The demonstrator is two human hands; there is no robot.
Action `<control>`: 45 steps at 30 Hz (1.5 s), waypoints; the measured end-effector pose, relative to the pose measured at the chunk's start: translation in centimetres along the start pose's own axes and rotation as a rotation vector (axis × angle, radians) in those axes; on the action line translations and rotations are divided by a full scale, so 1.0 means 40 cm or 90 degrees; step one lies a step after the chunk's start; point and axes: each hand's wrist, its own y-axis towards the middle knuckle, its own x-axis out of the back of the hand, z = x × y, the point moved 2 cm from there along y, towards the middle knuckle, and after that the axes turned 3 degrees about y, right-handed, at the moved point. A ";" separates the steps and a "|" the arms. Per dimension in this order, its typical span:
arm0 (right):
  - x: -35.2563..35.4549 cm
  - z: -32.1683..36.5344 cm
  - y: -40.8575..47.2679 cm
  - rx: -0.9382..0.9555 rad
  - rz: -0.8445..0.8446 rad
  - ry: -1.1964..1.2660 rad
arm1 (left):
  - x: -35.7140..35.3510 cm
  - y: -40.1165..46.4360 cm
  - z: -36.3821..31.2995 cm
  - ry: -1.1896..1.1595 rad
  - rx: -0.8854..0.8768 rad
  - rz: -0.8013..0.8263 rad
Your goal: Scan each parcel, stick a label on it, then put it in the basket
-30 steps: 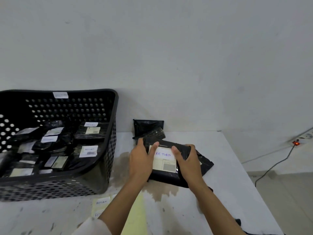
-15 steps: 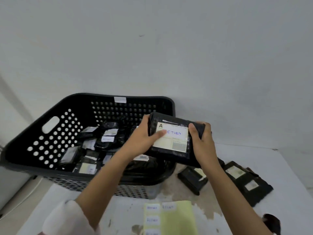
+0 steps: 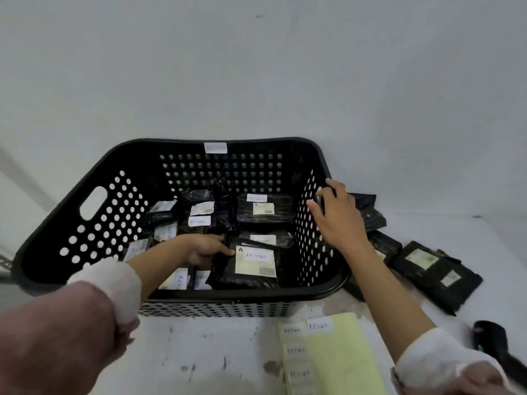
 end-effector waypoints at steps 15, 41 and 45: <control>-0.008 0.009 0.003 -0.002 -0.040 -0.046 | -0.055 0.143 0.051 0.651 -0.025 -0.112; 0.002 -0.017 0.002 0.017 -0.096 0.237 | -0.163 0.065 -0.182 0.413 -0.350 0.021; 0.012 -0.036 -0.010 0.013 -0.134 0.387 | -0.255 -0.054 -0.332 0.119 -0.566 -0.132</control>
